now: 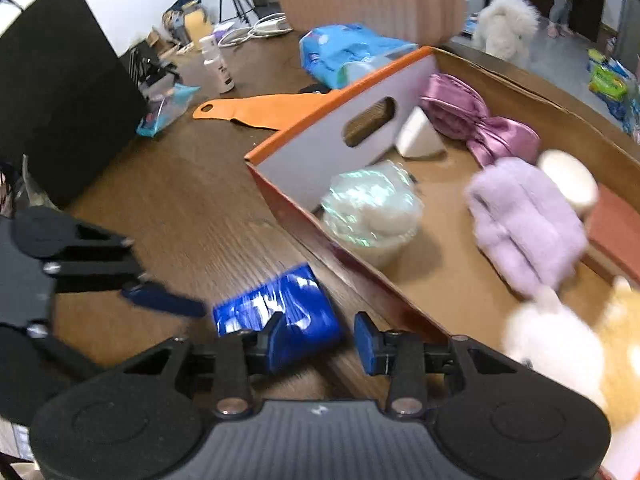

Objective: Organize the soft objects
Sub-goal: 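Lift the blue tissue packet with the right tool toward the box, then carry the blue tissue packet into the box with both tools and release it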

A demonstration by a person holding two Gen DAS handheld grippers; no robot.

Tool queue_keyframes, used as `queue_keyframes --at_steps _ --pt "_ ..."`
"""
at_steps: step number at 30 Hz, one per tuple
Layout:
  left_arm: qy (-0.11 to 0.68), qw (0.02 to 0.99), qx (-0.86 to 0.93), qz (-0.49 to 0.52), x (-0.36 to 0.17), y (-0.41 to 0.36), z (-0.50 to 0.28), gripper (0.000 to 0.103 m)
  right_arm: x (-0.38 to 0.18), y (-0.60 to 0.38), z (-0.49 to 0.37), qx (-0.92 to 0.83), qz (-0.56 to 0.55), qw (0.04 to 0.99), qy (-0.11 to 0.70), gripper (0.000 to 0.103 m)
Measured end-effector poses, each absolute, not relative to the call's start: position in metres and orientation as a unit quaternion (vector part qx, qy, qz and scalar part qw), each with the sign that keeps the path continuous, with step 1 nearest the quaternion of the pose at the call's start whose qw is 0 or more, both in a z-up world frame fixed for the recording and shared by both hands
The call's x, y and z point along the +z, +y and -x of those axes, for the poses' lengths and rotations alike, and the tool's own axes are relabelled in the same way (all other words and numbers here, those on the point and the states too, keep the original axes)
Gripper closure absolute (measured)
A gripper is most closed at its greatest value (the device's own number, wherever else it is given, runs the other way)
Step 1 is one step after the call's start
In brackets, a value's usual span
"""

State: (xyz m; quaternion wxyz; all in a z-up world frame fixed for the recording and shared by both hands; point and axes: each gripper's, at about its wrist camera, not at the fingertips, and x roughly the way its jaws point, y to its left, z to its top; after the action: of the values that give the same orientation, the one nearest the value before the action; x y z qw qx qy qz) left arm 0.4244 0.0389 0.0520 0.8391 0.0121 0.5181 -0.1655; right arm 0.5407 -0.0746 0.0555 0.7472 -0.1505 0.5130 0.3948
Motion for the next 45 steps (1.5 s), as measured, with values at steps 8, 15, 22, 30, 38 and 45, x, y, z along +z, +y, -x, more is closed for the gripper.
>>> queue_keyframes --at_steps 8,15,22,30,38,45 --pt "0.541 0.813 -0.18 0.117 0.039 0.063 -0.42 0.068 0.052 -0.041 -0.544 0.396 0.202 0.734 0.514 0.072" --pt "0.547 0.803 -0.183 0.148 0.025 0.058 -0.434 0.072 0.046 -0.057 -0.535 0.401 0.169 0.716 0.546 0.07" --pt "0.553 0.797 -0.205 0.131 0.025 0.054 -0.417 0.073 0.047 -0.099 -0.491 0.39 0.128 0.684 0.603 0.071" --pt "0.556 0.793 -0.222 0.114 0.026 0.042 -0.403 0.07 0.046 -0.121 -0.461 0.377 0.097 0.687 0.613 0.073" --pt "0.556 0.796 -0.221 0.094 0.027 0.036 -0.384 0.072 0.047 -0.128 -0.452 0.379 0.084 0.692 0.609 0.079" --pt "0.5 0.833 -0.215 0.1 0.072 0.043 -0.398 0.077 0.08 -0.136 -0.455 0.384 0.074 0.716 0.579 0.09"
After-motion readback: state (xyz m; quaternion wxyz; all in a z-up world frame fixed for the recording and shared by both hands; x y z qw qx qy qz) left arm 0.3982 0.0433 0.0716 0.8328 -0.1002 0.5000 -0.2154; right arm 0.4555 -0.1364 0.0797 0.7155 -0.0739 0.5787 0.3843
